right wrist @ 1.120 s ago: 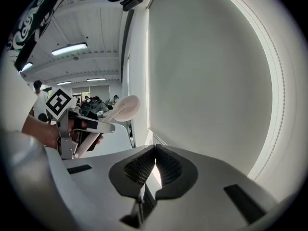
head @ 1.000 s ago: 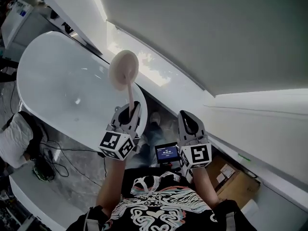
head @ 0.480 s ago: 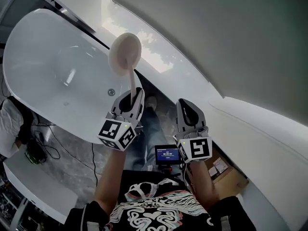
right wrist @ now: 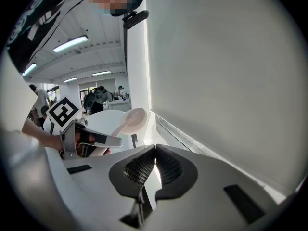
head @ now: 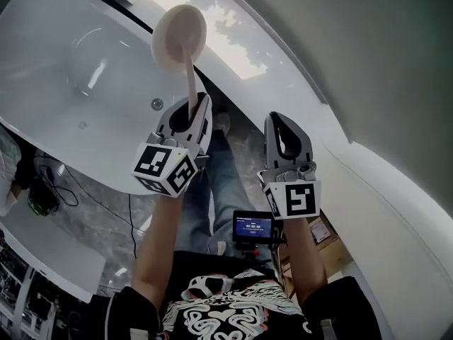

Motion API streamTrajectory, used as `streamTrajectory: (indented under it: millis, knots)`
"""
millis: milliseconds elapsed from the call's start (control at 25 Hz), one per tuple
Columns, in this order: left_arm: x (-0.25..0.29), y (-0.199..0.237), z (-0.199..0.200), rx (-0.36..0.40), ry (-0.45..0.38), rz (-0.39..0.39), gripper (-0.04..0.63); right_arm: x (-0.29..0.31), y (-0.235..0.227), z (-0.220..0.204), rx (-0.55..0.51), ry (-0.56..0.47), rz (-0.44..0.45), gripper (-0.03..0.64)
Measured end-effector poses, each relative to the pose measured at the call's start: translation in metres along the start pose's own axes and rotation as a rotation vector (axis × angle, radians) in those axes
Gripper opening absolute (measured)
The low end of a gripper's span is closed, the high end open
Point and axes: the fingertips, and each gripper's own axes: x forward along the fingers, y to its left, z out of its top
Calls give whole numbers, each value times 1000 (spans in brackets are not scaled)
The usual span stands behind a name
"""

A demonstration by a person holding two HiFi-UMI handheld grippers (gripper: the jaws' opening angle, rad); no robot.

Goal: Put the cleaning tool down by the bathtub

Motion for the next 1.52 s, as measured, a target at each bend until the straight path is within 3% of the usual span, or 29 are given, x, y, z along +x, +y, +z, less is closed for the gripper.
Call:
streamTrajectory:
  millis: [720, 1520]
  knots:
    - [83, 71, -69, -178, -19, 54, 37, 101, -7, -88, -46, 35, 75, 26]
    - [170, 132, -115, -343, 22, 158, 37, 164, -26, -149, -4, 57, 53, 26]
